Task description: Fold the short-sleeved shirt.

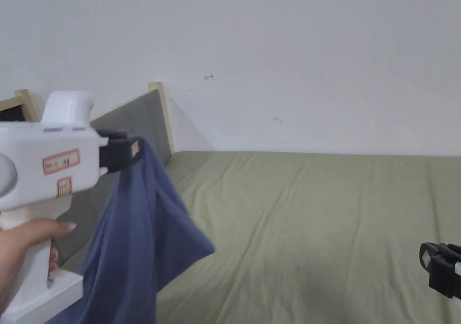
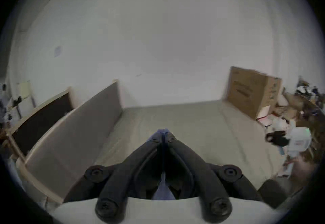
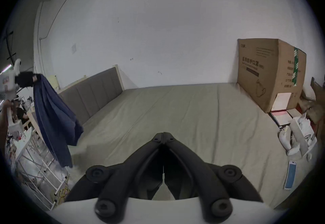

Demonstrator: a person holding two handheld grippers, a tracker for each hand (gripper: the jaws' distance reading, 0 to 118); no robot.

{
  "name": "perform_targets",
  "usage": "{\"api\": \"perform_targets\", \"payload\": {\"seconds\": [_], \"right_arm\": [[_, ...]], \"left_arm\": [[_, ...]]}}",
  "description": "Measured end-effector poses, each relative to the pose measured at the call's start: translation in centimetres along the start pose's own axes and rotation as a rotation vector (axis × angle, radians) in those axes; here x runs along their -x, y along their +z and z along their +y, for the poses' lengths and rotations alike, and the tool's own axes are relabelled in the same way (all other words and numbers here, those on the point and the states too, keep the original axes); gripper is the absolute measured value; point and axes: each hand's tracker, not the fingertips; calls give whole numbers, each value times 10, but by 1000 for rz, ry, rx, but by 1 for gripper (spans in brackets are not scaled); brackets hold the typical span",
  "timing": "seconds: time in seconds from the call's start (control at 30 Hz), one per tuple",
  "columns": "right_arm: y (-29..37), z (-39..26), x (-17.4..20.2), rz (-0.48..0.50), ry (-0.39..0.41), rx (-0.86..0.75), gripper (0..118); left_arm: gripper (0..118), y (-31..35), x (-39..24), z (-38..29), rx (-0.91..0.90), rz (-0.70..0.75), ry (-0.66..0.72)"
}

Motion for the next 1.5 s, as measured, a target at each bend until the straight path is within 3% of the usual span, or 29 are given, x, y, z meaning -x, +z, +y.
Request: {"api": "perform_targets", "payload": {"seconds": [0.17,0.33,0.47,0.63,0.67,0.7,0.73,0.77,0.8,0.97,1.07,1.27,1.37,1.4,1.43,1.5], "right_arm": [[25,9,-26,-55,-29,-60,0],[43,8,-60,-142,-57,-83,0],[46,-5,-88,-205,-99,-69,0],[44,-25,-111,-250,-148,-24,0],[44,-28,-113,-255,-151,-17,0],[43,-31,-115,-258,-153,-10,0],[43,-33,-116,-258,-155,-4,0],[42,-35,-117,-259,-156,4,0],[41,-37,-117,-259,-158,10,0],[34,-39,-112,-248,-152,27,0],[36,-32,-105,-234,-155,12,0],[41,-16,-82,-227,-71,-90,0],[41,-13,-70,-240,-62,-176,0],[40,-13,-67,-240,-58,-201,0],[38,-12,-63,-244,-55,-214,0],[35,-12,-57,-253,-59,-231,0]], "left_arm": [[0,-40,-65,29,40,-211,12],[0,-123,-146,4,185,-366,-57],[0,-212,-208,-52,469,-594,133],[2,-291,-273,-145,802,-597,118],[7,-298,-278,-159,828,-596,141],[21,-303,-282,-171,858,-597,167],[66,-308,-284,-182,886,-594,190],[99,-309,-286,-192,899,-596,214],[107,-309,-285,-196,904,-598,225],[104,-294,-260,-173,832,-597,256],[104,-251,-213,-146,659,-546,279],[101,-147,-137,-141,155,-180,232],[96,-108,-123,-159,-62,-67,195],[88,-100,-121,-164,-89,-50,181],[69,-94,-120,-170,-115,-26,168],[17,-86,-121,-178,-117,-14,151]]}}
